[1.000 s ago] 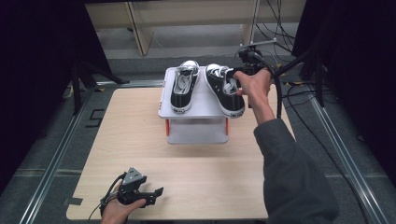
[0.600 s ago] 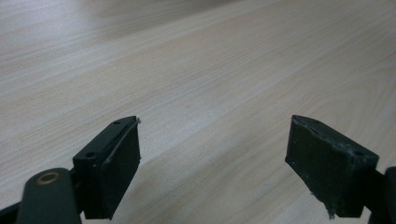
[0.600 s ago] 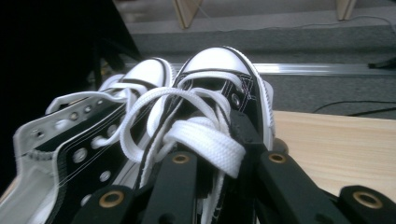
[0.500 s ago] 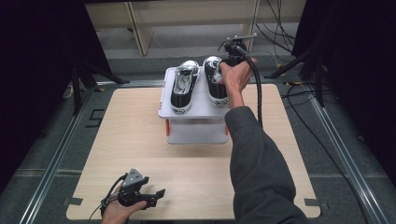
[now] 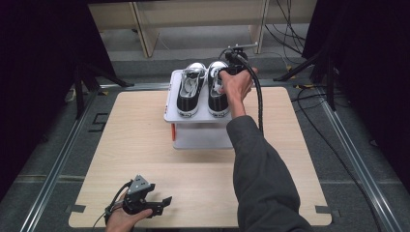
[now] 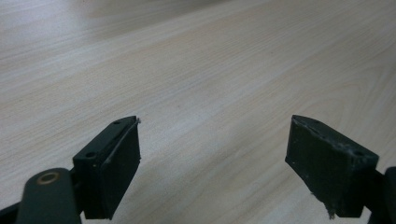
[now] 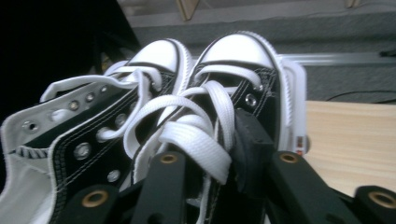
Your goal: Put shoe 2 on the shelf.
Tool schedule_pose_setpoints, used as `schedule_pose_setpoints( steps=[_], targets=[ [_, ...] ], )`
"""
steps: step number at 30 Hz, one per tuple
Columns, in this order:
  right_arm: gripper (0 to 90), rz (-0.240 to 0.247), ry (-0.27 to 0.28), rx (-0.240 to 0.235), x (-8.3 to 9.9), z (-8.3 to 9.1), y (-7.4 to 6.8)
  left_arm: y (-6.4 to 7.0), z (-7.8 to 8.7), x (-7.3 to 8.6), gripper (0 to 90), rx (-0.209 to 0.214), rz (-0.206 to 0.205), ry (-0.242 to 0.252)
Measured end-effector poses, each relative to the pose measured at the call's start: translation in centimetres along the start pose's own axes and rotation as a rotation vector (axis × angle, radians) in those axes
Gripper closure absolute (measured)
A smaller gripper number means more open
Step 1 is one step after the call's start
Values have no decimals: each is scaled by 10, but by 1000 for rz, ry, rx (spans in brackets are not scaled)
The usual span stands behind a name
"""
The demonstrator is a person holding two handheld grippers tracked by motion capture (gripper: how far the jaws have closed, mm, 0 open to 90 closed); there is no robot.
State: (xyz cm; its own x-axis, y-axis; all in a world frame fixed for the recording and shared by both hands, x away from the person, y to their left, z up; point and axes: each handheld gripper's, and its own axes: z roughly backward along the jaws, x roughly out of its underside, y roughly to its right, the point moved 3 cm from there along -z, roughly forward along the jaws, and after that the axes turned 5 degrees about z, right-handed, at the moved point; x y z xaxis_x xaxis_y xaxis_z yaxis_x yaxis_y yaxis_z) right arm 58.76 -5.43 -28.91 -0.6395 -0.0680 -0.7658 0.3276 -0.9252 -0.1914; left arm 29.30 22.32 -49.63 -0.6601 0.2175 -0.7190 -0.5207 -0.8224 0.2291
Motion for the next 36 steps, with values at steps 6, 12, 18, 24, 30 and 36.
schedule_pose_setpoints(
  steps=[6, 12, 18, 24, 30, 36],
  targets=[
    [689, 7, -1, -21, 3, 2, -1, 0, 0, 0, 167, -2, 9, 7],
    [523, 7, -9, -45, 3, 8, -1, -1, 0, 0, 167, -3, 6, 3],
    [416, 26, 3, -123, 1, 31, -1, -3, -1, 0, 167, -11, 15, -1],
    [392, 73, 7, -200, 10, 56, 1, -3, -1, -1, 167, -20, 8, -4],
    [378, 141, -5, -287, 40, 77, 2, -3, 0, 0, 167, -23, 18, 7],
    [345, 178, -10, -357, 79, 102, 7, -6, 2, 0, 167, -38, 4, -4]
  ],
)
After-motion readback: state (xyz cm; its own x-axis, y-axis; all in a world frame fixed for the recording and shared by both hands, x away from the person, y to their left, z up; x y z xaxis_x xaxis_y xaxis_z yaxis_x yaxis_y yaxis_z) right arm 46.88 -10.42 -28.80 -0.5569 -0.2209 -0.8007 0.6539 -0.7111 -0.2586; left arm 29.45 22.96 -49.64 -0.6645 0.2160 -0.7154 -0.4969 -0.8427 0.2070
